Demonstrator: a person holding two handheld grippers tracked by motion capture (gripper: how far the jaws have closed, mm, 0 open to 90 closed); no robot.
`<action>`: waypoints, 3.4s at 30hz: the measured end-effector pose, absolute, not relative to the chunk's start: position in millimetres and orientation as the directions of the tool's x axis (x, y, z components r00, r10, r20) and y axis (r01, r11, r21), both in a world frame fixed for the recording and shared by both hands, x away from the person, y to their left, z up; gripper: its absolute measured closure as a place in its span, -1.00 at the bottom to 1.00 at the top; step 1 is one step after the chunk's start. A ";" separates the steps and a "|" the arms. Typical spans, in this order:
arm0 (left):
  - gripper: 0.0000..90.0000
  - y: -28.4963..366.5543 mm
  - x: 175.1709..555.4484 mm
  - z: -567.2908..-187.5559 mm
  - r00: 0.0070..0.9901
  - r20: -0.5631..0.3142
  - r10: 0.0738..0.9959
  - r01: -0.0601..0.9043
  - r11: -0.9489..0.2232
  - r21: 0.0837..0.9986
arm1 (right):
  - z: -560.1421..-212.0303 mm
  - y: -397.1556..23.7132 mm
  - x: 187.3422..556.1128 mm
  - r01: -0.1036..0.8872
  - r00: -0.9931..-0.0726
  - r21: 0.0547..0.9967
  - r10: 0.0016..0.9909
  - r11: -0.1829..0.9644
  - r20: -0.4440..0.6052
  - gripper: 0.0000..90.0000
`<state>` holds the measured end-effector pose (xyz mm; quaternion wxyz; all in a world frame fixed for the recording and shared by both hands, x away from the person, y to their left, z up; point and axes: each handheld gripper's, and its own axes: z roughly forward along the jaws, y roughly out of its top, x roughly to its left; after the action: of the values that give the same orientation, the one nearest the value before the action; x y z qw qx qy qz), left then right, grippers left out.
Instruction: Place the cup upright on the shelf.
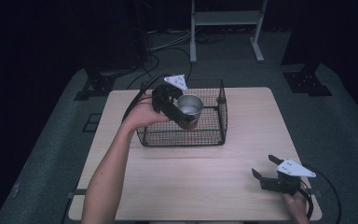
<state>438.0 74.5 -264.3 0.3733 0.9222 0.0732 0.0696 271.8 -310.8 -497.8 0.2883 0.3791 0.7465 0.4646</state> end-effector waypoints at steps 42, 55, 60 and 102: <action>-0.60 48.0 514.4 -302.9 0.943 0.010 0.333 0.234 -0.684 0.691 | -497.7 -313.0 271.7 0.297 -0.554 0.919 0.831 0.261 -0.058 -0.71; -0.60 36.8 530.8 -329.1 0.937 -0.022 0.350 0.273 -0.689 0.671 | -497.6 -313.8 271.5 0.297 -0.554 0.920 0.831 0.256 -0.053 -0.71; -0.60 33.6 533.9 -339.2 0.934 -0.029 0.355 0.284 -0.691 0.665 | -497.5 -313.9 271.4 0.298 -0.555 0.919 0.830 0.257 -0.052 -0.71; -0.60 21.6 554.7 -401.4 0.910 -0.077 0.407 0.383 -0.757 0.529 | -497.6 -314.9 271.7 0.293 -0.562 0.924 0.826 0.247 -0.043 -0.71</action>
<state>554.7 21.6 -401.4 0.2775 0.9371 0.2108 0.0212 271.7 -314.9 -497.6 0.2759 0.3782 0.7400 0.4830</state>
